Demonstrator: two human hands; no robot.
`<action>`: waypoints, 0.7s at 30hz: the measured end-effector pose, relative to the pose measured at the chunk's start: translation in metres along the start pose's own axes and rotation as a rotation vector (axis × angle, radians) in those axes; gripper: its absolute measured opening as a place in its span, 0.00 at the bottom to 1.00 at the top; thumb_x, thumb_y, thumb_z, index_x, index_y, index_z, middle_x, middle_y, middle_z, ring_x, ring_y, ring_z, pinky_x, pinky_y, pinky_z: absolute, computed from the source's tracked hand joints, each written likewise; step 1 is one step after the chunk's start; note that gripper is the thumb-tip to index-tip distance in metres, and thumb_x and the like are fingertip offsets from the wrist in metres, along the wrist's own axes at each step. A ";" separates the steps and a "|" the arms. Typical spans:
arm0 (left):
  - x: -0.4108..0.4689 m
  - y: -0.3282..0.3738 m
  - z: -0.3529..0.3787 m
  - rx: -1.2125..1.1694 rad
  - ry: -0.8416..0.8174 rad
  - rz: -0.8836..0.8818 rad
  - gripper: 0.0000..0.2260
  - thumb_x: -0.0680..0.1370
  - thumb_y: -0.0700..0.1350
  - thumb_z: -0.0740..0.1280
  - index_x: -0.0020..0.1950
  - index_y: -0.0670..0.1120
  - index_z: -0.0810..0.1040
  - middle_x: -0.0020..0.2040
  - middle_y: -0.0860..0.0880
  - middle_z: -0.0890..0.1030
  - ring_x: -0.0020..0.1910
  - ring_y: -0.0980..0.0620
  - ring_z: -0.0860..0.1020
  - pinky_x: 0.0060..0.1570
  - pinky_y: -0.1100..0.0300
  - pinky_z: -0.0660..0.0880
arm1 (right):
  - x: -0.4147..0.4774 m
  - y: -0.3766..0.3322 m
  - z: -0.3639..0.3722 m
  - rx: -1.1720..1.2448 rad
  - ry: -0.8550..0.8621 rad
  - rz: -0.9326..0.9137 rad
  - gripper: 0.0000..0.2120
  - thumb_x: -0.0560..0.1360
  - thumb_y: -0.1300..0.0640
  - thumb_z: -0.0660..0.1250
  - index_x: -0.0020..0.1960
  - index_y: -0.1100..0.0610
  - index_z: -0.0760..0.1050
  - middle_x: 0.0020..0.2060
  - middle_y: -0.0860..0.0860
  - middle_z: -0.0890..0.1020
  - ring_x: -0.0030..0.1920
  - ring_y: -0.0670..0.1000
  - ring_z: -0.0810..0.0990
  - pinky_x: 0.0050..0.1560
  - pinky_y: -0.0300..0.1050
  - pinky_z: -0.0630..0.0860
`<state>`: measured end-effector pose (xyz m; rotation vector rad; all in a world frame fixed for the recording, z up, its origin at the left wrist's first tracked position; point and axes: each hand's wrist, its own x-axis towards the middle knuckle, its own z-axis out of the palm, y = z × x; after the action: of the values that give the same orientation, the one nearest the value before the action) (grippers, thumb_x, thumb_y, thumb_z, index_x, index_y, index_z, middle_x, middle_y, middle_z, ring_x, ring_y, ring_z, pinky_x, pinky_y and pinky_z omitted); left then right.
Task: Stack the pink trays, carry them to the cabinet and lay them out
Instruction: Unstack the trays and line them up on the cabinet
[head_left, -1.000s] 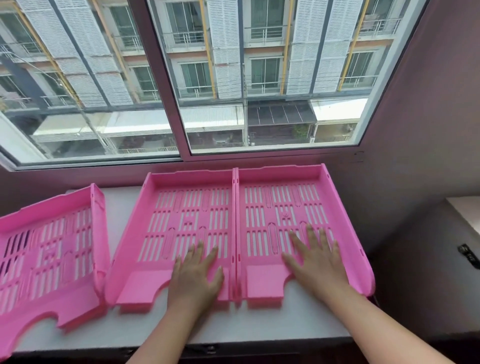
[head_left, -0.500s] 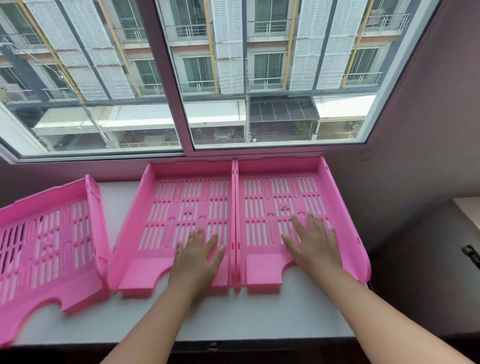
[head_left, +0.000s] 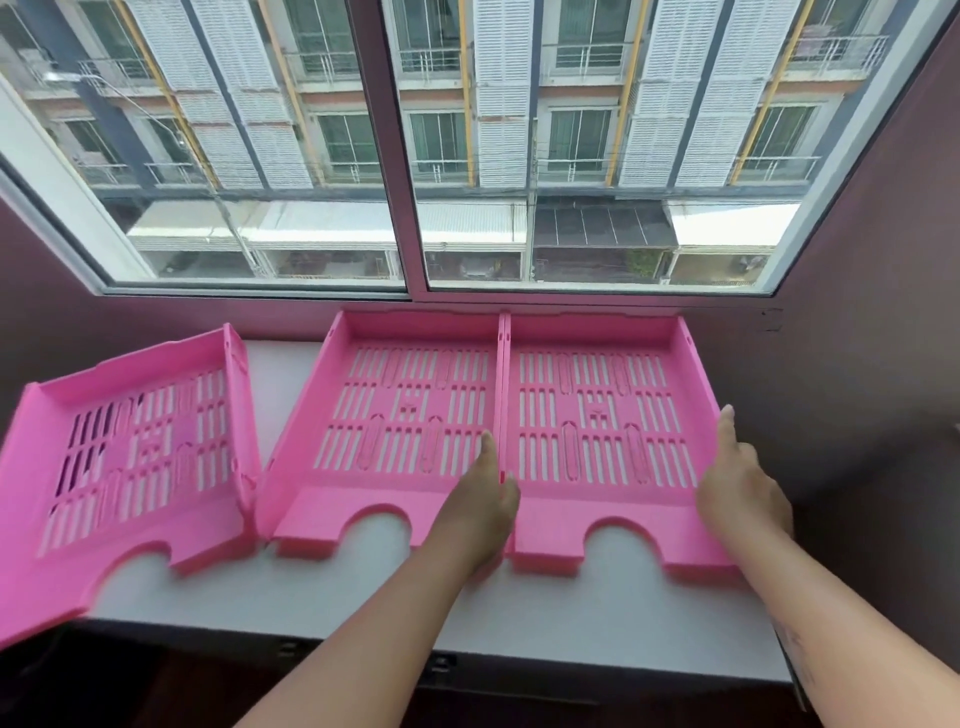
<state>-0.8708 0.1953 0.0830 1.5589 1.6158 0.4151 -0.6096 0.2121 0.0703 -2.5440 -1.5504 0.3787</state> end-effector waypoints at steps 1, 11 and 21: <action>0.000 -0.001 -0.003 0.009 -0.001 0.009 0.31 0.84 0.48 0.55 0.81 0.48 0.41 0.81 0.45 0.55 0.65 0.48 0.75 0.60 0.61 0.69 | -0.001 -0.003 -0.001 -0.033 -0.012 0.001 0.36 0.80 0.61 0.55 0.81 0.51 0.39 0.74 0.58 0.65 0.63 0.63 0.75 0.52 0.54 0.73; -0.021 -0.087 -0.127 0.351 0.667 -0.105 0.25 0.77 0.49 0.64 0.72 0.41 0.68 0.72 0.41 0.72 0.72 0.40 0.66 0.71 0.44 0.64 | -0.049 -0.152 0.016 0.216 -0.099 -0.340 0.36 0.79 0.45 0.60 0.80 0.58 0.52 0.79 0.55 0.58 0.79 0.56 0.58 0.75 0.57 0.60; -0.004 -0.161 -0.189 -0.071 0.499 -0.292 0.26 0.84 0.46 0.52 0.81 0.47 0.46 0.78 0.41 0.62 0.65 0.39 0.75 0.49 0.52 0.78 | -0.078 -0.214 0.071 0.266 -0.050 -0.157 0.33 0.79 0.65 0.54 0.81 0.54 0.48 0.77 0.56 0.62 0.46 0.56 0.81 0.41 0.52 0.81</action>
<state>-1.1172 0.2208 0.0801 1.1945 2.1452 0.7318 -0.8461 0.2403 0.0662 -2.2138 -1.5841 0.5892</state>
